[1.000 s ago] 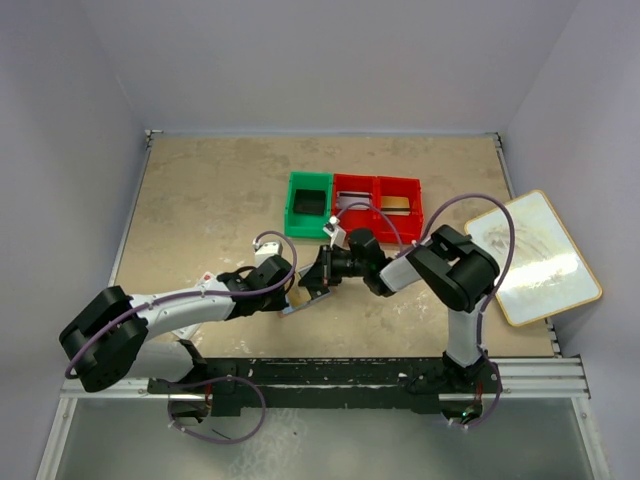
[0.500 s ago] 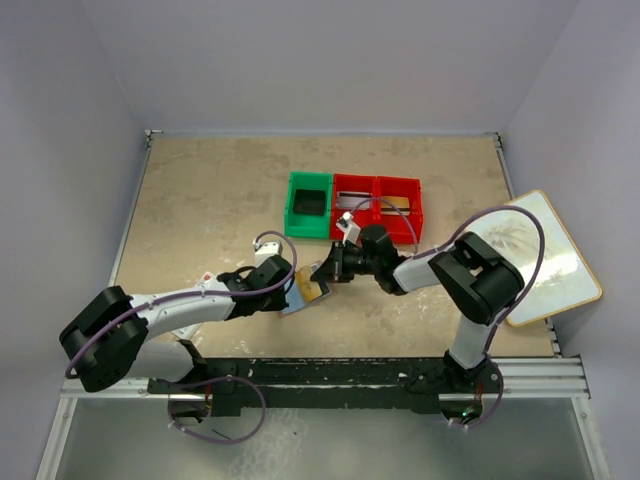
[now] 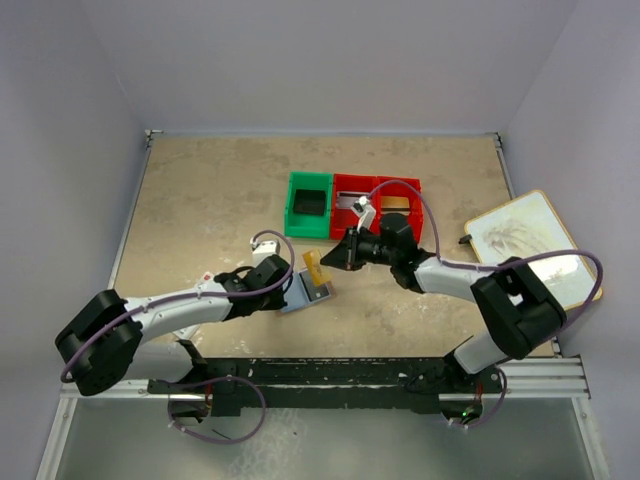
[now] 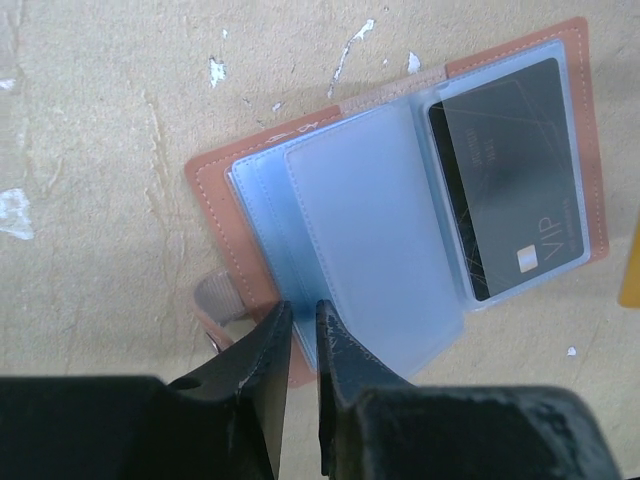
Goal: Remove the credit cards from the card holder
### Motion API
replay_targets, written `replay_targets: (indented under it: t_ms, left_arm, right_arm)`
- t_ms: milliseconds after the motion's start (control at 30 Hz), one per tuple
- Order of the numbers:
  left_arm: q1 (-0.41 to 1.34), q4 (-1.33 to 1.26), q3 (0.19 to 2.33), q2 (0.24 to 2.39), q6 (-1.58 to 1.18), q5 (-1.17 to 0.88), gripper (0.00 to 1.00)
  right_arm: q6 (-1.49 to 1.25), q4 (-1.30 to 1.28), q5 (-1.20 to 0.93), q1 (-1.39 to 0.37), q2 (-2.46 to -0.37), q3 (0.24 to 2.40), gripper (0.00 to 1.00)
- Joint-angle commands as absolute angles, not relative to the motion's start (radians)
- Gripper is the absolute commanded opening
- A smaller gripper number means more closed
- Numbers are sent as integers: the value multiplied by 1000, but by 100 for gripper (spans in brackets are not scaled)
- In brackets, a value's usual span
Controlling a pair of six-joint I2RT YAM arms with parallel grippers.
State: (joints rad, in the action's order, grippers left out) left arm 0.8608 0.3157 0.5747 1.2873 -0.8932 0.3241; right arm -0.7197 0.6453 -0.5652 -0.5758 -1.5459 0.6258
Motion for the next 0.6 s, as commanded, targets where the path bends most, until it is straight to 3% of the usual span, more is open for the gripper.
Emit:
replay_targets:
  t_ms: [0, 400, 567]
  left_arm:
    - [862, 333, 579, 1218, -872, 372, 14]
    - [862, 450, 623, 1037, -880, 455, 30]
    - [861, 531, 688, 1010, -860, 517, 46]
  right_arm:
    - [-635, 594, -516, -578, -1470, 621, 0]
    - [-400, 544, -373, -578, -1279, 585, 0]
    - [-179, 492, -223, -578, -1099, 561, 0]
